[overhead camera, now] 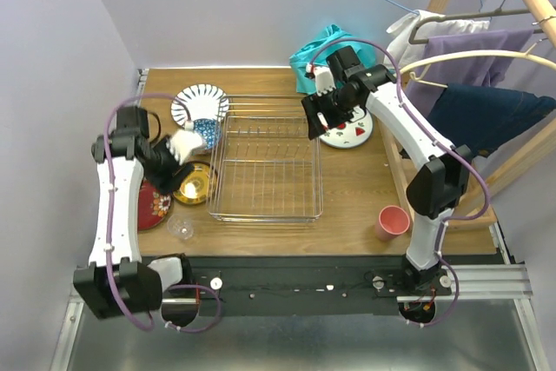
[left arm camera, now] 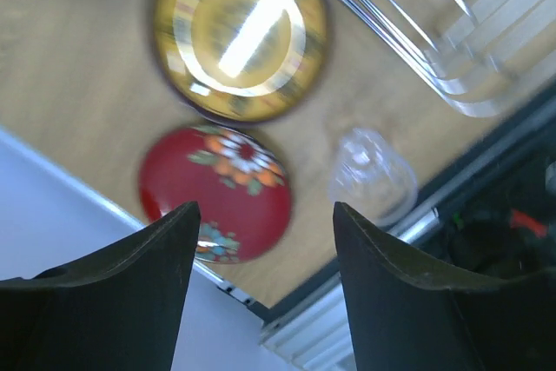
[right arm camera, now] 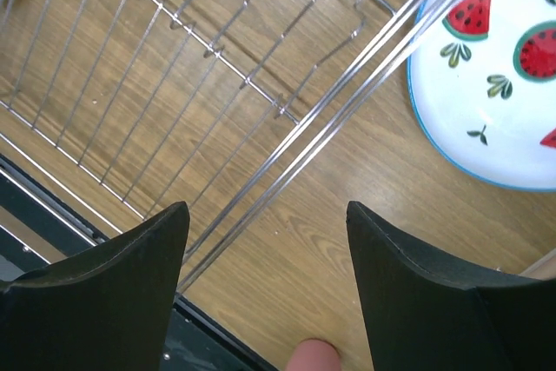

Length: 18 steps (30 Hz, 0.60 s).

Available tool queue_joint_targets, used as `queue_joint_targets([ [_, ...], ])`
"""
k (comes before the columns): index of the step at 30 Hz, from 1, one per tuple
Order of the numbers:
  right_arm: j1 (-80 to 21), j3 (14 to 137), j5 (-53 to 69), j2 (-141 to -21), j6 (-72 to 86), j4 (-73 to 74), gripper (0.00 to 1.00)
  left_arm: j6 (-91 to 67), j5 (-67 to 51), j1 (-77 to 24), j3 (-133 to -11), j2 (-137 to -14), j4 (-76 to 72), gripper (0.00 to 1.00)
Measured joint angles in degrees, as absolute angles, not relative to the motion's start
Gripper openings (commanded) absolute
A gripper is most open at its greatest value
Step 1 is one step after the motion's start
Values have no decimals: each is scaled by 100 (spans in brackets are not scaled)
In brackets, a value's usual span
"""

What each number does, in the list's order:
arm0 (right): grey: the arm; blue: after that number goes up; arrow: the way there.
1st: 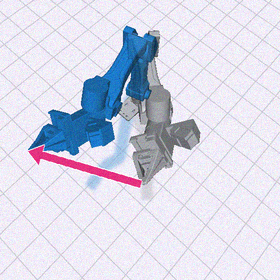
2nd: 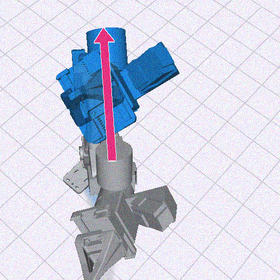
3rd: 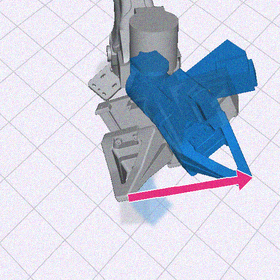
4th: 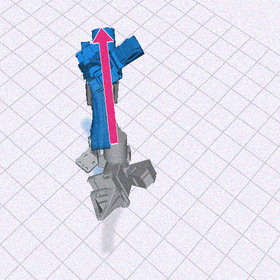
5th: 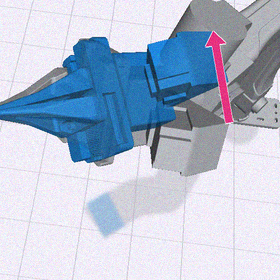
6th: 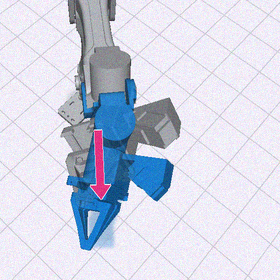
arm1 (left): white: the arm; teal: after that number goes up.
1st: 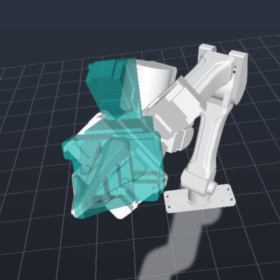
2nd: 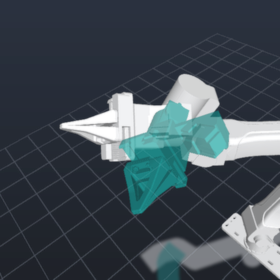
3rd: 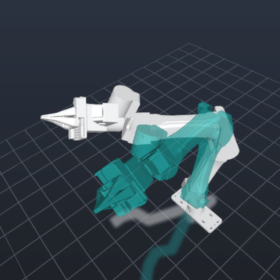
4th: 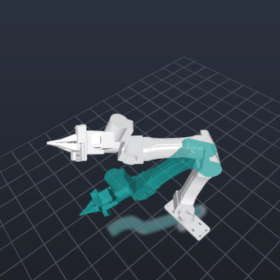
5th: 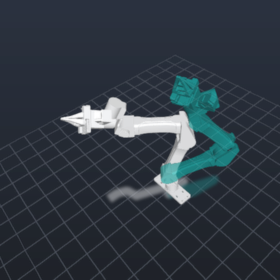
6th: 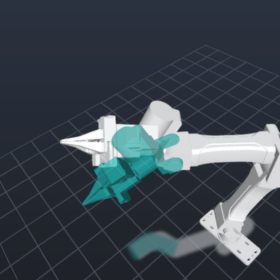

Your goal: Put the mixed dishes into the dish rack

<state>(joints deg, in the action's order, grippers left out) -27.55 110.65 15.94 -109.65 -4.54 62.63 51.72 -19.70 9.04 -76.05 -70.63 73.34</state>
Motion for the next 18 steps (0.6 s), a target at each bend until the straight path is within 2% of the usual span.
queue_joint_targets([
  [3, -2755, 11262, 1734, -11087, -506, 6250, 80, 6117, -1957, 886, -6541, -6390, 7601, 69],
  [7, -2755, 11428, 1951, -11177, -611, 6239, 80, 6871, -2012, 827, -5739, -5942, 7666, 67],
  [18, -2755, 11426, 2060, -11185, -650, 6217, 80, 7568, -2018, 499, -4783, -5763, 7684, 65],
])
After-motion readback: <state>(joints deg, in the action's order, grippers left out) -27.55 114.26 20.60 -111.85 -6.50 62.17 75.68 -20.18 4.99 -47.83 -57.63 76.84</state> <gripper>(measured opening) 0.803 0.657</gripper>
